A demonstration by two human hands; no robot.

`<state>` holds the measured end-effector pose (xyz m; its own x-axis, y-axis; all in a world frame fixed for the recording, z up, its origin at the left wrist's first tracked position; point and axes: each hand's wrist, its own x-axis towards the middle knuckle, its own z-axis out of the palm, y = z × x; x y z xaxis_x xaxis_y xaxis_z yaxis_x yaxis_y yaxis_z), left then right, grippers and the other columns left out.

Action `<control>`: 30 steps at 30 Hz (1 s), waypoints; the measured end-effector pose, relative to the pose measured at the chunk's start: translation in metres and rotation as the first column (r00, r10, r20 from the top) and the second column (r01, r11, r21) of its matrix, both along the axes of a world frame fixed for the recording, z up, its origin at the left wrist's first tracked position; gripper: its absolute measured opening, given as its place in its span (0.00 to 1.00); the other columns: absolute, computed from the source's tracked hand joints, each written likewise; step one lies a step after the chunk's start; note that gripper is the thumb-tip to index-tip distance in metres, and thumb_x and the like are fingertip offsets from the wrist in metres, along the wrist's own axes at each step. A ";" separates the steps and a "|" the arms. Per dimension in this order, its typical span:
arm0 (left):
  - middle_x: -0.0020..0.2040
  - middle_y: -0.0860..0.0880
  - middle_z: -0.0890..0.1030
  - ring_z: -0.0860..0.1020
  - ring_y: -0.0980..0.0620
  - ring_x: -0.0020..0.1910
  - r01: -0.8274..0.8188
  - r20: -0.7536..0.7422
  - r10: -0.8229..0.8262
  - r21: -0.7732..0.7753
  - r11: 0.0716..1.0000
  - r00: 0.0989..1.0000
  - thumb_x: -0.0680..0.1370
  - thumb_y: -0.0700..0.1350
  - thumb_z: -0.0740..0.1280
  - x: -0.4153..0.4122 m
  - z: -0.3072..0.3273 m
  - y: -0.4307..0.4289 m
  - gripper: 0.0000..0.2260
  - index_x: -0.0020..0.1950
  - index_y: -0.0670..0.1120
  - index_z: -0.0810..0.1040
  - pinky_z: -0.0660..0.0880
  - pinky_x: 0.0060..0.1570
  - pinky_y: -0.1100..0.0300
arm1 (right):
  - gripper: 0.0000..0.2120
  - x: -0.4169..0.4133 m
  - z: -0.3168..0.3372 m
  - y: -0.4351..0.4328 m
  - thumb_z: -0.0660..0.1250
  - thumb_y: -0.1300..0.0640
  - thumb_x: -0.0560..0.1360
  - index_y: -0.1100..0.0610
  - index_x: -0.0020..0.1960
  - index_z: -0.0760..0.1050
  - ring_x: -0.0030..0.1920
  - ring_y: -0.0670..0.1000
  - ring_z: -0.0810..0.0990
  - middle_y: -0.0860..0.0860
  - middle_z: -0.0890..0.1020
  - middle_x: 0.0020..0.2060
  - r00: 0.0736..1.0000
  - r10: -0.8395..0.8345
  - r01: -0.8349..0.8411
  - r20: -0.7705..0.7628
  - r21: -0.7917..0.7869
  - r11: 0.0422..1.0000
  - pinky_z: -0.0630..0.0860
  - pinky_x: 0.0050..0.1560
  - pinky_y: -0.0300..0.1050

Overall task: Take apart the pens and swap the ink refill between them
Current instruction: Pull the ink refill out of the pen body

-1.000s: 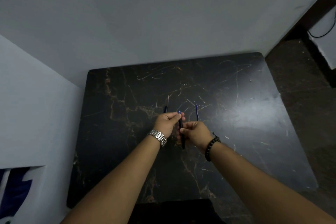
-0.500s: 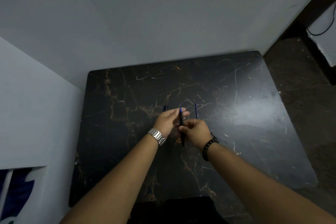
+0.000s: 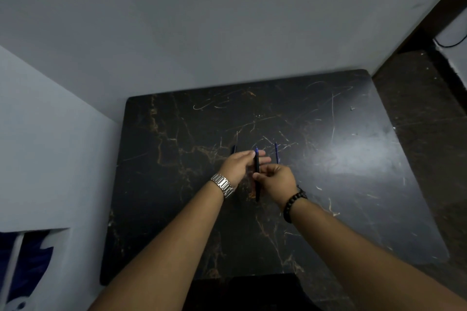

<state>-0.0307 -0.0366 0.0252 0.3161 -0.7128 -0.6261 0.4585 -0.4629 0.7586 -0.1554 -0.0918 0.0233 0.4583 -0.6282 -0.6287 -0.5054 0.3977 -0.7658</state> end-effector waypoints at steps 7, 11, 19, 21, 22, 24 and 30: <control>0.41 0.50 0.85 0.84 0.53 0.41 -0.116 0.311 0.082 0.091 0.989 0.947 0.73 0.39 0.76 0.000 -0.008 -0.005 0.06 0.44 0.48 0.82 0.81 0.47 0.56 | 0.04 0.003 -0.002 -0.001 0.73 0.63 0.74 0.55 0.45 0.83 0.42 0.49 0.86 0.52 0.87 0.41 1.000 -0.013 0.012 -0.014 -0.037 0.999 0.82 0.41 0.42; 0.39 0.51 0.81 0.79 0.53 0.37 -0.162 0.392 0.102 0.123 0.979 0.914 0.69 0.44 0.80 -0.001 -0.008 -0.006 0.13 0.44 0.48 0.77 0.75 0.36 0.61 | 0.04 0.003 -0.005 0.000 0.74 0.63 0.74 0.57 0.48 0.83 0.44 0.52 0.87 0.55 0.87 0.42 1.000 0.001 -0.001 -0.012 -0.023 1.000 0.85 0.48 0.51; 0.55 0.41 0.86 0.83 0.42 0.57 0.020 0.177 -0.025 0.029 0.999 0.984 0.82 0.38 0.61 0.002 -0.006 0.000 0.11 0.53 0.48 0.83 0.77 0.58 0.44 | 0.03 -0.003 -0.009 -0.001 0.75 0.62 0.73 0.56 0.43 0.84 0.40 0.50 0.87 0.53 0.87 0.39 0.999 -0.041 0.041 -0.019 -0.015 0.999 0.83 0.38 0.43; 0.49 0.45 0.87 0.84 0.49 0.48 -0.028 0.267 0.011 0.060 0.998 0.964 0.80 0.38 0.67 0.002 -0.008 -0.001 0.08 0.48 0.49 0.83 0.79 0.48 0.53 | 0.03 -0.002 -0.008 -0.001 0.75 0.62 0.73 0.55 0.42 0.84 0.40 0.50 0.87 0.53 0.87 0.38 0.999 -0.044 0.043 -0.021 -0.012 0.999 0.83 0.37 0.43; 0.46 0.48 0.87 0.84 0.54 0.43 -0.058 0.303 0.035 0.069 0.996 0.952 0.78 0.39 0.71 0.002 -0.009 -0.002 0.05 0.47 0.50 0.83 0.78 0.42 0.60 | 0.03 -0.001 -0.008 -0.001 0.75 0.62 0.73 0.54 0.42 0.84 0.40 0.50 0.87 0.52 0.87 0.38 0.999 -0.041 0.040 -0.025 -0.017 0.999 0.84 0.38 0.44; 0.41 0.51 0.84 0.81 0.60 0.35 -0.119 0.334 0.092 0.061 0.991 0.938 0.74 0.39 0.75 0.001 -0.011 -0.003 0.06 0.45 0.48 0.81 0.74 0.32 0.70 | 0.03 0.000 -0.009 -0.002 0.76 0.61 0.72 0.54 0.43 0.84 0.40 0.49 0.87 0.51 0.87 0.38 0.999 -0.023 0.022 -0.038 -0.034 0.999 0.84 0.39 0.44; 0.56 0.47 0.85 0.82 0.52 0.52 -0.027 0.193 0.020 0.033 0.999 0.981 0.82 0.43 0.63 0.000 -0.005 -0.004 0.09 0.59 0.47 0.81 0.78 0.48 0.56 | 0.04 0.000 -0.009 -0.004 0.77 0.61 0.71 0.53 0.41 0.84 0.35 0.43 0.86 0.48 0.87 0.34 0.999 -0.032 0.031 -0.026 -0.046 0.998 0.79 0.32 0.35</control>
<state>-0.0302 -0.0406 0.0198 0.4492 -0.6822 -0.5768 0.3166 -0.4822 0.8169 -0.1550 -0.0953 0.0144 0.4213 -0.6701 -0.6111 -0.5140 0.3788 -0.7696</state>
